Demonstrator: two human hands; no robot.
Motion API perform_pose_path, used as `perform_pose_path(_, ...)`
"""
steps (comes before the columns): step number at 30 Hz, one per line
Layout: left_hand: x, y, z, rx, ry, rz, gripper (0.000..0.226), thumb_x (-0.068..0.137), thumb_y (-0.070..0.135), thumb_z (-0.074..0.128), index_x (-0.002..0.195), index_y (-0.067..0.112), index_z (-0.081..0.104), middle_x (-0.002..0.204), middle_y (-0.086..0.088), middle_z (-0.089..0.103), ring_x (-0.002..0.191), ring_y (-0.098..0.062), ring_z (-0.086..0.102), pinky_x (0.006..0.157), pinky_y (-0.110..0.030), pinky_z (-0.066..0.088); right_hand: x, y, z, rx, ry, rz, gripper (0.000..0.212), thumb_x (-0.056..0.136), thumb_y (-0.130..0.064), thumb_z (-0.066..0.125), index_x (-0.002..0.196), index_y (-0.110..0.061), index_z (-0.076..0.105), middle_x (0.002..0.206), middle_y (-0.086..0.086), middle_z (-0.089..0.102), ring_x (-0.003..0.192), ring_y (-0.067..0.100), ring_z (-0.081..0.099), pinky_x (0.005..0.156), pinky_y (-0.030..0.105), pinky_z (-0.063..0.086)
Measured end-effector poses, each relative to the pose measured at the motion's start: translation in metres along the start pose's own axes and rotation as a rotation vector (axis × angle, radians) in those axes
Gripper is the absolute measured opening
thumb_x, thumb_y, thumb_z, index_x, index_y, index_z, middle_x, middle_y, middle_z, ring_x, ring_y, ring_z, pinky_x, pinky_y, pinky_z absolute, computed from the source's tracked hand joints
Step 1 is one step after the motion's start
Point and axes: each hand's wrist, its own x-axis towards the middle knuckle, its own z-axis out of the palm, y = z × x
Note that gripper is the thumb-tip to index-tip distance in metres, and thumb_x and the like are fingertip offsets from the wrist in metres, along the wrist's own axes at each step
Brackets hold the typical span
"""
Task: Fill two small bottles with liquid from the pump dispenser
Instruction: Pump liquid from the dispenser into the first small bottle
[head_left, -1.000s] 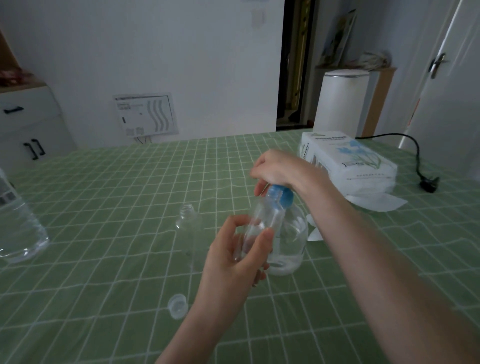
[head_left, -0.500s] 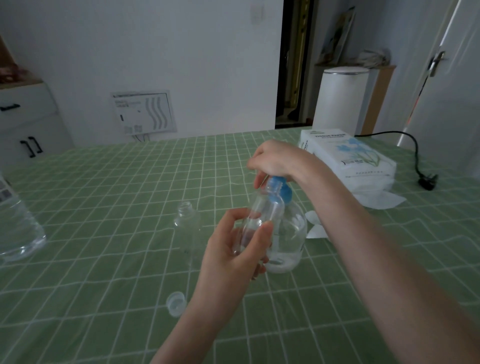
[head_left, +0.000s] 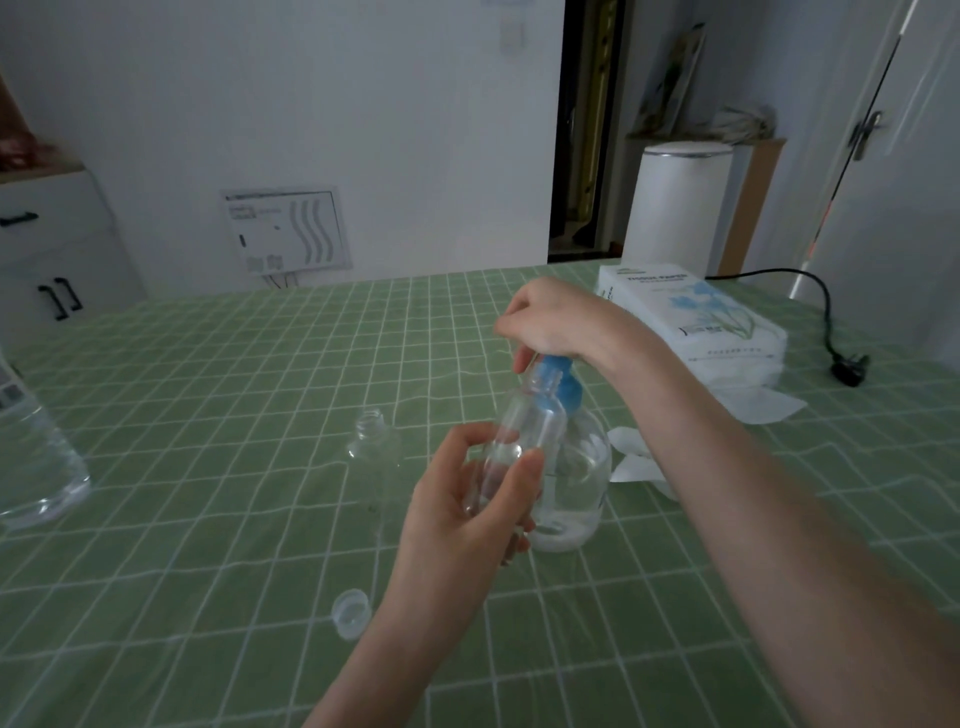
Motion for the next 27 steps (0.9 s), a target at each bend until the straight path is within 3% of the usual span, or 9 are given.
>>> perform_pose_path(5,-0.0002,0.0007,0.0011,0.002,0.014,0.006,0.037,0.061,0.05,0.063,0.088,0.026,0.061,0.066,-0.003,0.066,0.048,-0.008,0.054,0.045,-0.016,0.042,-0.0001,-0.0012,0.0021,-0.005,-0.044,0.014,0.032,0.096,-0.02,0.051,0.119,-0.002,0.063,0.107,0.014,0.073,0.101,0.027,0.068,0.091,0.036,0.049)
perform_pose_path(12,-0.0022,0.0009,0.0008,0.02,0.017,-0.023,0.044,0.059,0.048,0.063,0.091,0.019,0.061,0.069,-0.013,0.065,0.047,-0.008,0.053,0.043,-0.015,0.041,-0.0002,0.0035,0.0094,-0.004,-0.079,0.06,0.033,0.097,-0.02,0.049,0.123,-0.002,0.058,0.111,0.013,0.069,0.098,0.025,0.065,0.077,0.031,0.044)
perform_pose_path(19,-0.0013,0.0052,0.001,0.031,0.006,-0.018,0.045,0.059,0.049,0.062,0.093,0.019,0.06,0.068,-0.006,0.067,0.049,-0.008,0.054,0.043,-0.016,0.041,-0.0008,-0.0002,0.0015,0.02,-0.002,0.023,0.029,0.095,-0.02,0.049,0.115,-0.005,0.062,0.101,0.011,0.073,0.095,0.022,0.068,0.06,0.023,0.039)
perform_pose_path(24,-0.0015,0.005,0.0009,0.021,0.006,-0.019,0.045,0.059,0.05,0.062,0.092,0.02,0.06,0.067,-0.003,0.067,0.048,-0.008,0.053,0.044,-0.015,0.041,-0.0015,-0.0016,0.0019,-0.001,-0.019,0.021,0.03,0.096,-0.019,0.049,0.117,-0.003,0.063,0.104,0.012,0.073,0.101,0.024,0.067,0.073,0.031,0.042)
perform_pose_path(27,-0.0016,0.0046,0.0005,0.02,0.001,-0.019,0.044,0.06,0.05,0.062,0.092,0.02,0.06,0.067,-0.003,0.066,0.048,-0.008,0.054,0.044,-0.015,0.041,-0.0012,-0.0019,0.0032,-0.007,-0.03,0.026,0.031,0.097,-0.019,0.047,0.119,-0.003,0.062,0.108,0.012,0.071,0.099,0.024,0.066,0.072,0.03,0.042)
